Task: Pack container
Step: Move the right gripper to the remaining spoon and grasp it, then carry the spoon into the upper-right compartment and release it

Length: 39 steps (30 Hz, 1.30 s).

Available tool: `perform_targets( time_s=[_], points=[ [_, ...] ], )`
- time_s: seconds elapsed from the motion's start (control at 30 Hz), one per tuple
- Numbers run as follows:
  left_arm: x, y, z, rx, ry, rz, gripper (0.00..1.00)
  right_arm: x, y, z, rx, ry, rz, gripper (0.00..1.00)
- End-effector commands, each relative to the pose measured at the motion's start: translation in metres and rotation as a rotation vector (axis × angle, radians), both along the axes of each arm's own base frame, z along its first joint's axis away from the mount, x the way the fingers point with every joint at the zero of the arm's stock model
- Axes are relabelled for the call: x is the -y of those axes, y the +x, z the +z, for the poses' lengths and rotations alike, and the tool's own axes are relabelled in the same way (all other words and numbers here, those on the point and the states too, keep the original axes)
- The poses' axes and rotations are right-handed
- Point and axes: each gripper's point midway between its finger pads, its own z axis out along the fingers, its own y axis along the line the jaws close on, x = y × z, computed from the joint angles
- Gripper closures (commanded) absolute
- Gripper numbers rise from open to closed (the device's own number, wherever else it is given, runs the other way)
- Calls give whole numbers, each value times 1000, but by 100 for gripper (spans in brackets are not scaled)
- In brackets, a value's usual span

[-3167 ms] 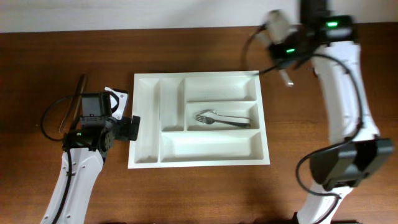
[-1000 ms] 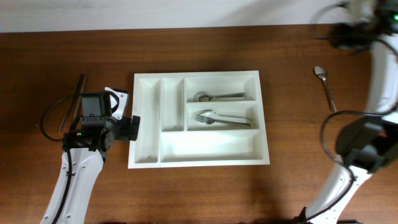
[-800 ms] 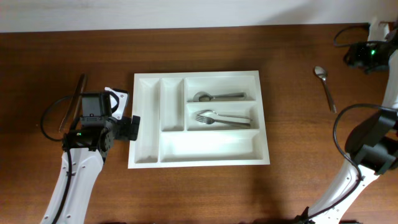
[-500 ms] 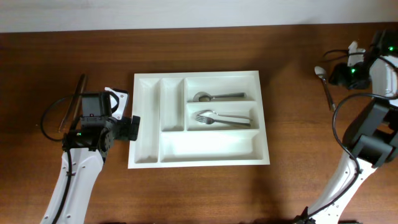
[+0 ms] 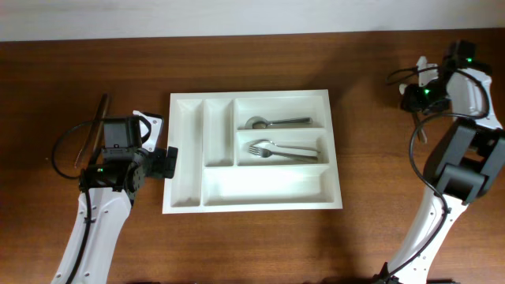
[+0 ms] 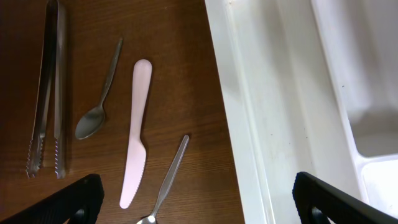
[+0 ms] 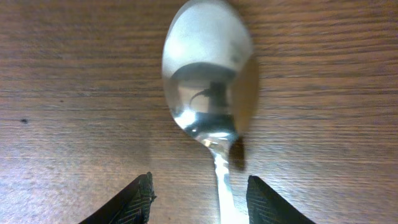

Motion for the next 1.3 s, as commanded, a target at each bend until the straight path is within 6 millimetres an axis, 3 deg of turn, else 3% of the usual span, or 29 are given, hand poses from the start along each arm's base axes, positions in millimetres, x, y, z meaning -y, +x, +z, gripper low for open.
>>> perform_targets(
  time_s=[0.0,0.13,0.3,0.43,0.57,0.67,0.8,0.97,1.07,1.17,1.27],
  points=[
    [-3,3,5,10,12,-5,1,7,-8,-18,-72,-82,-25,51],
    [-3,3,5,10,12,-5,1,9,-11,-21,-85,-83,-46,56],
    [-3,3,5,10,12,-5,1,7,-12,-24,-95,-79,-47,74],
    [-3,3,5,10,12,-5,1,7,-14,-25,-101,-76,-47,96],
    [-3,3,5,10,12,-5,1,6,-15,-19,-100,-70,-79,96],
    [-3,3,5,10,12,-5,1,3,-8,2,-59,-69,-78,96],
    [-3,3,5,10,12,-5,1,-16,13,62,67,-48,-38,96],
    [-3,3,5,10,12,-5,1,-72,30,150,234,-37,91,96],
    [-3,3,5,10,12,-5,1,-126,29,187,290,-65,261,96],
    [-3,3,5,10,12,-5,1,-187,19,194,277,-83,478,96],
    [-3,3,5,10,12,-5,1,-241,6,181,238,-97,699,96]
  ],
)
